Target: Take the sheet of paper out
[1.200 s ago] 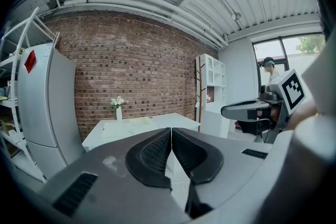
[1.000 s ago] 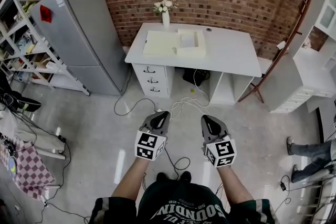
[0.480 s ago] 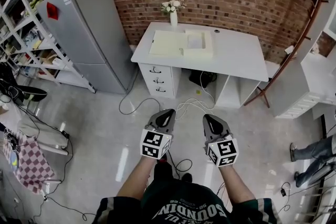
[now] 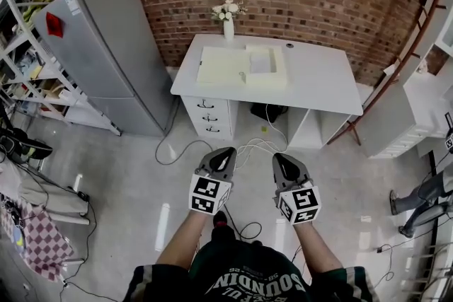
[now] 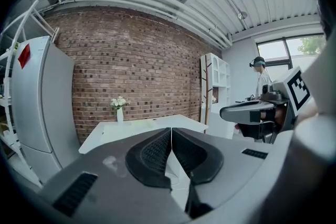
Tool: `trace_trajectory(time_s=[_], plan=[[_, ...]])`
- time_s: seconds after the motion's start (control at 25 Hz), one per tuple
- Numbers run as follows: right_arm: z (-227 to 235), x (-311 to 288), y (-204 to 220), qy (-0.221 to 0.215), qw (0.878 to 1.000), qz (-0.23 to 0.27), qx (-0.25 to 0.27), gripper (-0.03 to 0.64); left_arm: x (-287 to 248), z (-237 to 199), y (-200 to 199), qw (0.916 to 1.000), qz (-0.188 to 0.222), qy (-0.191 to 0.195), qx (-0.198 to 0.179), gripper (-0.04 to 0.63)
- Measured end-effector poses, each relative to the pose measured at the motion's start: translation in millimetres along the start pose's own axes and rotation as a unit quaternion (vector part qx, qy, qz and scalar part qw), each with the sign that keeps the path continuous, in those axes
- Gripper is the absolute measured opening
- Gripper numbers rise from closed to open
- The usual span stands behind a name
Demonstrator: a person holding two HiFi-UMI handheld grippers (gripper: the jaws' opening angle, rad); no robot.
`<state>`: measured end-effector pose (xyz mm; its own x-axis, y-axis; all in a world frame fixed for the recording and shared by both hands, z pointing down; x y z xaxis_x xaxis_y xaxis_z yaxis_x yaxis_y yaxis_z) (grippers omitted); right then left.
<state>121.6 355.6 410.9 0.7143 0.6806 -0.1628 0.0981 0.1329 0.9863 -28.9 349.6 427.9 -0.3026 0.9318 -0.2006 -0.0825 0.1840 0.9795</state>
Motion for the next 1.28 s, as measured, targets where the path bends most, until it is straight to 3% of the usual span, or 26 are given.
trace_trajectory(time_s=[0.76,1.28], plan=[[-11,-136,-18,0.047,0.999,-0.023,-0.01,0.069,-56,-132,0,0.9987,-0.004,0.049,0.013,0.014],[-13,-167,-22,0.076,0.997,-0.021,-0.009,0.07,-82,-154,7,0.9964,-0.005,0.084,0.0,0.014]])
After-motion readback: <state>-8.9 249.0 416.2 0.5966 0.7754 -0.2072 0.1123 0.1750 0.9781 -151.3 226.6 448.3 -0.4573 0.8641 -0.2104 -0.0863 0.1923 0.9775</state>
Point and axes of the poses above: the fingertips, and each gripper's own axes: x backward along the fingers, z to its right, y out of its underside, the point moved 3 cm from there along x, backward along the fingers, and after that the axes turned 9 degrees about -y, right-handed, at the moved point
